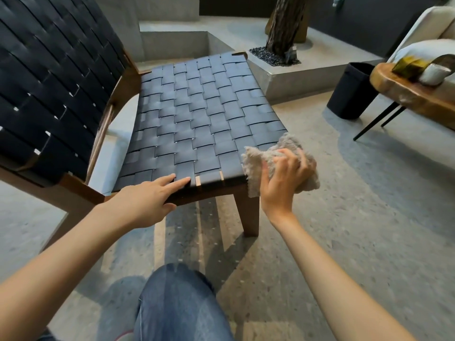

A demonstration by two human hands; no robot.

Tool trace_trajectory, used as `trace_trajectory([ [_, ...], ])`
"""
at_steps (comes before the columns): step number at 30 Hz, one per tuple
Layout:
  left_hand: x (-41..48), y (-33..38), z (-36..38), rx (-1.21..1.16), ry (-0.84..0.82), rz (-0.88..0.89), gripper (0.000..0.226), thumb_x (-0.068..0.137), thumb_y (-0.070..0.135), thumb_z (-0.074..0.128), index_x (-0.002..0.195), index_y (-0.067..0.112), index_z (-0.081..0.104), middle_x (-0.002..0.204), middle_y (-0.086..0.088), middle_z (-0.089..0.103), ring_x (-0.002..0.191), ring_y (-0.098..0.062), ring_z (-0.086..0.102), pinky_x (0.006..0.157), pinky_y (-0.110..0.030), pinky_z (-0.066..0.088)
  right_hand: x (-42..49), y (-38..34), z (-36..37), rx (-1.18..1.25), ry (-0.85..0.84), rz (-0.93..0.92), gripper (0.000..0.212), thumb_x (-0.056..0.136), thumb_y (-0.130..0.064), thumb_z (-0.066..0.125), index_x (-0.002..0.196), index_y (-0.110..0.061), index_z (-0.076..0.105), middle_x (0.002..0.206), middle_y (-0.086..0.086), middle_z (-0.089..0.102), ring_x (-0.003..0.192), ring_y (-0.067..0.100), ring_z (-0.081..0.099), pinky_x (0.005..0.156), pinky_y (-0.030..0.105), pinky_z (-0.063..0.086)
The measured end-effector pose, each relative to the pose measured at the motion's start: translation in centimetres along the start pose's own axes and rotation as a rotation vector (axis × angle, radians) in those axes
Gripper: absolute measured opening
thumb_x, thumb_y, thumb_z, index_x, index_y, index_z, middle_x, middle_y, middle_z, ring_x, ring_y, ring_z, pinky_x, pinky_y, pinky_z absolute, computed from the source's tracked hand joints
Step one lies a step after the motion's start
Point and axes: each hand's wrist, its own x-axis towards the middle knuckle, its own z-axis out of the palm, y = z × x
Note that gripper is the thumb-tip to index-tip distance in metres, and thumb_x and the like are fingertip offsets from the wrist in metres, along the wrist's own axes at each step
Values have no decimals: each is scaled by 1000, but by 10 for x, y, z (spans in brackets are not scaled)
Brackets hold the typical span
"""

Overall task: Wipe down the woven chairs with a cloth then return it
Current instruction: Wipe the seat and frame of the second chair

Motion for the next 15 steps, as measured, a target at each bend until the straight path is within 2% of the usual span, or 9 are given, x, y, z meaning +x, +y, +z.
trace_trajectory([
  [1,-1,-1,1,-4,-5,2,62,100,42,35,144,51,-9,158,16,1,137,-19,35,98,-37,47,-6,-8,2,17,-45,-40,19,97,-34,43,97,-16,41,121,4,42,126,29,31,104,63,23],
  [4,-7,-6,2,-24,-21,-23,62,100,41,35,144,51,-8,157,19,-1,136,-18,35,98,-37,46,-19,-38,11,-14,-114,-122,21,96,-37,38,92,-17,37,119,3,39,122,29,33,106,51,15],
  [9,-19,-22,6,-78,-19,-69,61,100,38,37,147,47,-1,157,18,6,135,-16,37,99,-34,45,-37,-89,25,4,-249,-198,22,91,-33,49,93,-17,35,117,5,36,112,28,34,99,48,21],
  [12,-31,-35,10,-91,-23,-163,52,99,38,39,147,42,19,150,12,29,128,-17,43,95,-38,47,-51,-126,39,-8,-335,-218,23,89,-33,51,95,-15,39,117,7,35,108,28,34,97,48,22],
  [15,-49,-51,11,-78,-45,-311,39,98,36,44,137,34,43,137,6,47,121,-18,49,95,-38,47,-55,-155,48,-40,-358,-181,25,93,-38,52,93,-14,45,113,7,37,101,27,35,93,46,22],
])
